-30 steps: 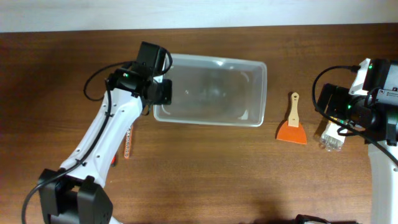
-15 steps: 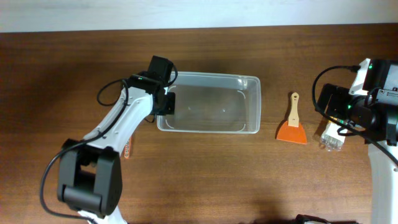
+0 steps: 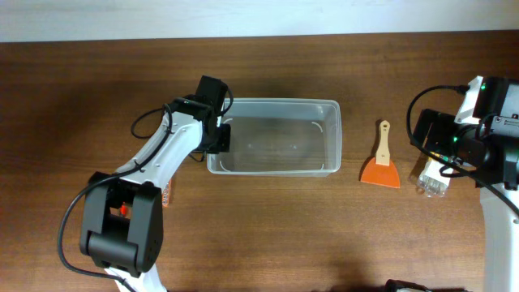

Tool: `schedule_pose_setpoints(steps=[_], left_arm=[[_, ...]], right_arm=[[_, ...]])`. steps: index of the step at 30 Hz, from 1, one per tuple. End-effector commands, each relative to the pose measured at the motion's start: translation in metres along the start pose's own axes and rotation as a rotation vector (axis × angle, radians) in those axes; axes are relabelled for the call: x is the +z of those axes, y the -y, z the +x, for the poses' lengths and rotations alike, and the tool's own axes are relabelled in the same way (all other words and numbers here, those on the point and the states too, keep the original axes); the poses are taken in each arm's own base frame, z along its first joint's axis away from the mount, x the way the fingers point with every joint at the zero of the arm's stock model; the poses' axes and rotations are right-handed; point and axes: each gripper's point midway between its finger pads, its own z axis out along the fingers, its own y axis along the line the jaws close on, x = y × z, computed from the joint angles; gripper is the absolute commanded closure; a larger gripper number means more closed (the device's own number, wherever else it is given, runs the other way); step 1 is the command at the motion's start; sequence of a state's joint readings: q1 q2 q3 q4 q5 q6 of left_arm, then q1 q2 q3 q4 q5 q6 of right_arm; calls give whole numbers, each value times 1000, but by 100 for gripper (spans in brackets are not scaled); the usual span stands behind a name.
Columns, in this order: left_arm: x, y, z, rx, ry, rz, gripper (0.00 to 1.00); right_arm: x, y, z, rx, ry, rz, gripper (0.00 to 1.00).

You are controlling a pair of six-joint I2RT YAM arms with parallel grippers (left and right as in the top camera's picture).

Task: Pack container
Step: 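Grip the container wall with the left gripper and drag it to table center, then grasp the orange socket rail with the left gripper and lift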

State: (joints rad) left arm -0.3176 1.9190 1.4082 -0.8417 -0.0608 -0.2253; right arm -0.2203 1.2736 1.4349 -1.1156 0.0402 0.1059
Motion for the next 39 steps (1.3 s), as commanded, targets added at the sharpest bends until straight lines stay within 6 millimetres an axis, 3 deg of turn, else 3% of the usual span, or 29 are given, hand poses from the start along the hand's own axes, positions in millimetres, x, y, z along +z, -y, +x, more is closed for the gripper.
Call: schedule_pose_setpoints(steps=[1, 6, 7, 8, 11, 13, 19, 24, 29, 31, 33, 36, 39], left_arm=[[7, -14, 8, 20, -34, -77, 98], [6, -18, 23, 26, -94, -90, 92], [6, -18, 25, 27, -102, -91, 82], [6, -18, 26, 28, -108, -93, 64], [5, -19, 28, 28, -116, -95, 55], [5, -19, 28, 28, -116, -95, 43], [6, -19, 25, 27, -104, -94, 40], [-2, -20, 1, 42, -20, -112, 39], [-44, -18, -49, 118, 111, -131, 27], [-75, -18, -66, 150, 148, -133, 15], [-107, -31, -75, 135, 168, -177, 3], [-148, -58, -71, 93, 157, -221, 1], [-170, -84, -48, 40, 103, -208, 1]], right_arm=[[-2, 0, -3, 14, 8, -5, 1], [-2, 0, -3, 13, 8, -5, 1], [-2, 0, -3, 13, 8, -5, 1], [-2, 0, -3, 14, 8, -5, 1], [-2, 0, -3, 14, 8, -5, 1], [-2, 0, -3, 14, 7, -5, 1], [-2, 0, -3, 13, 5, -5, 1], [-2, 0, -3, 13, 5, -5, 1], [-2, 0, -3, 13, 5, -5, 1], [-2, 0, -3, 13, 5, -5, 1], [-2, 0, -3, 13, 5, -5, 1], [-2, 0, -3, 13, 6, -5, 1], [0, 0, -2, 13, 1, -5, 1]])
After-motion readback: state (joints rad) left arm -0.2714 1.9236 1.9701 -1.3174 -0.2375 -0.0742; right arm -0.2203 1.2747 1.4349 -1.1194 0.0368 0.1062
